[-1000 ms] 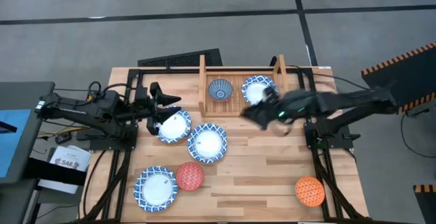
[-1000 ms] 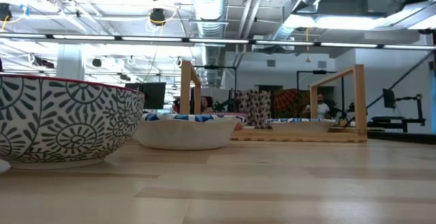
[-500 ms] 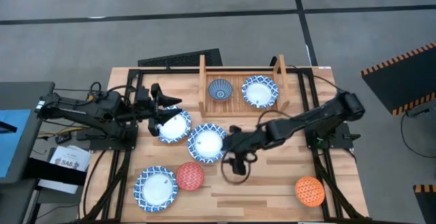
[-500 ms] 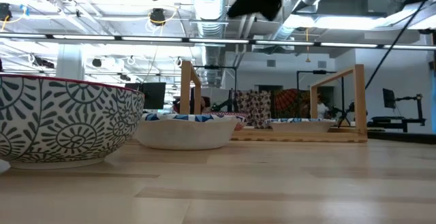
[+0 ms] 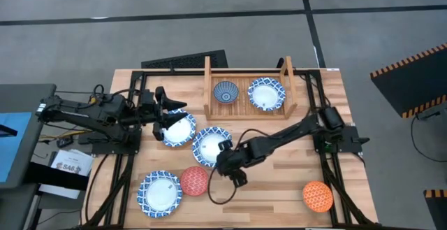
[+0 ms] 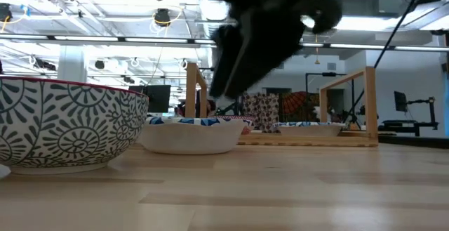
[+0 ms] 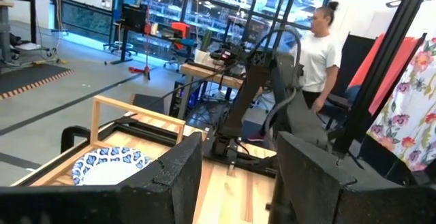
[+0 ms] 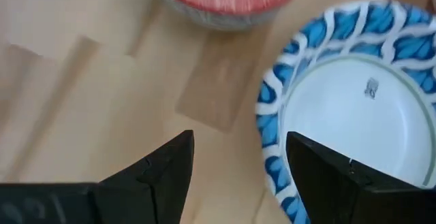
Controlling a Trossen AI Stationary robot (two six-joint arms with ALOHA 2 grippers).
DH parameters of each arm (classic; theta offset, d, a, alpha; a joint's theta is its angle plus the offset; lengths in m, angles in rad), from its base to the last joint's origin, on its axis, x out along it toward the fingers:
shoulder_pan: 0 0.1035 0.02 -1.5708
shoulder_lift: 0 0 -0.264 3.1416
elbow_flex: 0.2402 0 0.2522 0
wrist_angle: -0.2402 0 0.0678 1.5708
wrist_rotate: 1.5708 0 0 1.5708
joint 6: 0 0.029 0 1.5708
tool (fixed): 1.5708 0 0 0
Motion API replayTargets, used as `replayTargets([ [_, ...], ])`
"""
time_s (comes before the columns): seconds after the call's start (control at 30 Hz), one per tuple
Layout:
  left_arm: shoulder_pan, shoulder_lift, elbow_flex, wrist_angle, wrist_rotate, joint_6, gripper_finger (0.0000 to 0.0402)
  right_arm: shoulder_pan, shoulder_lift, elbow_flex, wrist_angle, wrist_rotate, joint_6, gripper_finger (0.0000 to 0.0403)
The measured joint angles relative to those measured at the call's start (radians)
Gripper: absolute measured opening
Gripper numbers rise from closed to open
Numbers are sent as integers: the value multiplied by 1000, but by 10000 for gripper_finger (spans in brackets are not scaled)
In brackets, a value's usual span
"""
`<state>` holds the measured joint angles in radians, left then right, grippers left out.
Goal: Place and stack bowls onto a shelf
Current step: Stack the blue pattern large bowl into the blue pattern large bowl on the shelf
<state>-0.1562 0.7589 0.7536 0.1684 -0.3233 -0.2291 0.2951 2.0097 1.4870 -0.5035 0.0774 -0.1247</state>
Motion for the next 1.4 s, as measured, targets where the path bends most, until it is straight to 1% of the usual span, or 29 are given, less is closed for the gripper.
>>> replayTargets([
  [0.07,0,0,0,-1,0,0,174,-6,13,3,-2,11,-2,260],
  [0.23,0,0,0,-6,-1,0,174,-23,24,3,-1,81,-16,260],
  [0.27,0,0,0,-9,-1,0,174,-24,25,0,-22,81,-18,260],
  [0.4,0,0,0,-26,-3,0,174,-33,41,5,-22,26,-21,256],
  [0.47,0,0,0,-27,-3,0,174,-30,42,0,-44,26,-38,254],
  [0.6,0,0,0,-32,-3,0,174,-26,40,2,-16,58,-67,254],
  [0.7,0,0,0,-35,-2,0,174,-29,41,2,-19,60,-71,248],
  [0.77,0,0,0,-40,-2,0,174,-31,41,2,-14,63,-80,236],
  [0.83,0,0,0,-41,-2,0,174,-31,41,-6,-4,93,-93,216],
  [0.93,0,0,0,-43,-2,0,174,-29,41,-18,4,107,-94,171],
  [1.03,0,0,0,-43,-2,0,174,-29,41,-34,4,82,-89,122],
  [1.1,0,0,0,-45,-2,0,174,-29,41,-41,6,79,-88,99],
  [1.17,0,0,0,-45,-2,-1,174,-29,41,-42,7,81,-76,87],
  [1.4,0,0,0,-46,-2,-3,174,-36,41,-42,8,81,-60,79],
])
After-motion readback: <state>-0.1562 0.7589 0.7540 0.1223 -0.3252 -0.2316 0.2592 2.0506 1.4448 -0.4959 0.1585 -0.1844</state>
